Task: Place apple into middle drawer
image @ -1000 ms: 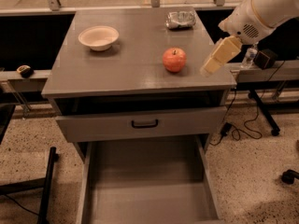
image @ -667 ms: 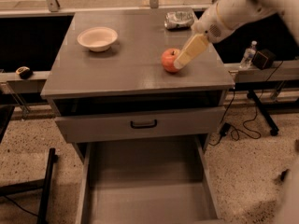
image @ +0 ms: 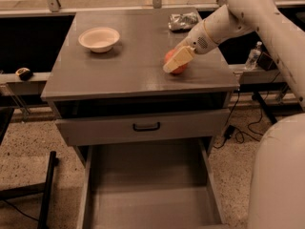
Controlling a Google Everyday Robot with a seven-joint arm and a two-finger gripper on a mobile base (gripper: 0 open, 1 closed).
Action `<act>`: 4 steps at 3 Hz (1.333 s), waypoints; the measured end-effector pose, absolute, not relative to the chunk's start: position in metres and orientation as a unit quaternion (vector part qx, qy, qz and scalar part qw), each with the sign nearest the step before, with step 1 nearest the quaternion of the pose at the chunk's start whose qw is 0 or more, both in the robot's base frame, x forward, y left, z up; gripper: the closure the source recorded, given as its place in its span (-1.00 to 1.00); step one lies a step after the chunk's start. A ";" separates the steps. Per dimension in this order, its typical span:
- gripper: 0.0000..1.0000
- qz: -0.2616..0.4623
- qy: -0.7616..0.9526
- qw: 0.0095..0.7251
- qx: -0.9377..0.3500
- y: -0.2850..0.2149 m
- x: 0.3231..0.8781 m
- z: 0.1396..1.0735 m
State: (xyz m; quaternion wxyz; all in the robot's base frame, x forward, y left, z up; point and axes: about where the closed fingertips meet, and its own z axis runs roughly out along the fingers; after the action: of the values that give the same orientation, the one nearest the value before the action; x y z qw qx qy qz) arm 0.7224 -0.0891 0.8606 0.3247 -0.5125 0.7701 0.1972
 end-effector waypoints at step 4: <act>1.00 0.221 0.655 0.429 -0.581 -0.098 0.560 0.883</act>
Offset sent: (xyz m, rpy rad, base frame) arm -0.0904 -0.0238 0.0620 0.2306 -0.2435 0.1513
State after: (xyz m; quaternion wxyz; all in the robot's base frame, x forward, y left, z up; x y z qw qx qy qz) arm 0.5598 -0.0982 0.8835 0.4292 -0.5813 0.6549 0.2213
